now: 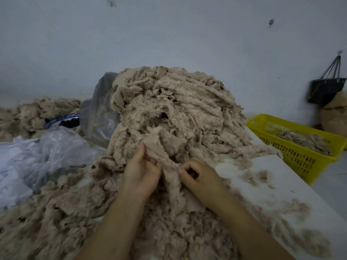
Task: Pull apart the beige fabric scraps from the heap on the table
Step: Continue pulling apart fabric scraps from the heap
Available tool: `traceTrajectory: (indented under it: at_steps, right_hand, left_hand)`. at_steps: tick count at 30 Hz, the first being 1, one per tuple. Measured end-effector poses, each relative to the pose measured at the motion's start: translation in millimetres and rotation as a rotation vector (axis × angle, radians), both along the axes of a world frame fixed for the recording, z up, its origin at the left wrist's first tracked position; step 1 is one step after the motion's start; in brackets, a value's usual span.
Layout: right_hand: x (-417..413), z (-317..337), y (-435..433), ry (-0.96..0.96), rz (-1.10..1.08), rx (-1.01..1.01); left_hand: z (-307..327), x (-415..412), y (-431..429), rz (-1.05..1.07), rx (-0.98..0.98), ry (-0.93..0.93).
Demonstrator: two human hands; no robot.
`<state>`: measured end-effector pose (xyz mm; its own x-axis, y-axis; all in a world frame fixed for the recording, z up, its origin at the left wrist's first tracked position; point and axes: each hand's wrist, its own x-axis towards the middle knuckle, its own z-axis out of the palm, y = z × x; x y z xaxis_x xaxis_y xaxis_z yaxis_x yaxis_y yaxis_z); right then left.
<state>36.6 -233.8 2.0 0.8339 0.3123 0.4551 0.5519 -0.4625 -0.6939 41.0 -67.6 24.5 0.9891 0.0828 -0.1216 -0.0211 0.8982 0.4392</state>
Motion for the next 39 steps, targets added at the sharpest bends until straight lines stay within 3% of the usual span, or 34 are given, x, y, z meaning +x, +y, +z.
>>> traceTrajectory:
  at_steps: [4, 7, 11, 15, 18, 21, 24, 27, 29, 32, 34, 36, 39]
  right_hand:
    - [1.7, -3.2, 2.3, -0.023, -0.033, -0.059]
    - [0.4, 0.7, 1.0, -0.128, -0.196, -0.03]
    - [-3.1, 8.7, -8.8, -0.005, -0.327, 0.379]
    - [-5.1, 11.9, -12.5, 0.011, -0.269, 0.553]
    - [-4.0, 11.0, -8.9, 0.071, -0.132, 0.537]
    - [-3.3, 6.3, 0.8, 0.182, -0.028, 0.361]
    - [0.4, 2.8, 3.5, 0.159, -0.138, 0.211]
    - [7.0, 1.1, -4.3, 0.157, -0.246, 0.236]
    - [8.0, 1.4, -5.6, 0.177, -0.243, 0.272]
    - [10.9, 0.6, -6.5, 0.207, -0.274, 0.321]
    - [13.3, -0.8, -8.5, 0.243, -0.277, 0.377]
    - [15.8, -1.5, -11.8, 0.302, -0.281, 0.427]
    - [29.8, -3.4, -30.2, 0.401, -0.425, 0.64]
  left_hand:
    - [1.2, 0.0, 6.2, -0.005, -0.09, -0.079]
    - [3.6, -0.8, 7.2, -0.053, -0.095, -0.114]
    - [5.4, -5.5, 0.8, -0.132, 0.096, -0.139]
    - [4.3, -8.2, -10.6, -0.138, 0.318, -0.085]
    - [4.8, -11.0, -16.2, -0.14, 0.382, -0.113]
    - [4.4, -14.0, -23.0, -0.168, 0.408, -0.147]
    - [2.8, -14.4, -25.5, -0.199, 0.414, -0.171]
    - [-0.2, -12.2, -25.3, -0.188, 0.416, -0.149]
    - [-4.8, -11.4, -26.2, -0.132, 0.547, -0.117]
    - [-12.8, -12.2, -26.7, -0.013, 0.956, -0.112]
    - [-15.9, -12.0, -24.4, -0.007, 1.12, -0.132]
    - [-15.5, -9.5, -21.5, -0.069, 1.063, -0.191]
    - [-10.2, -3.2, -11.8, -0.112, 0.691, -0.234]
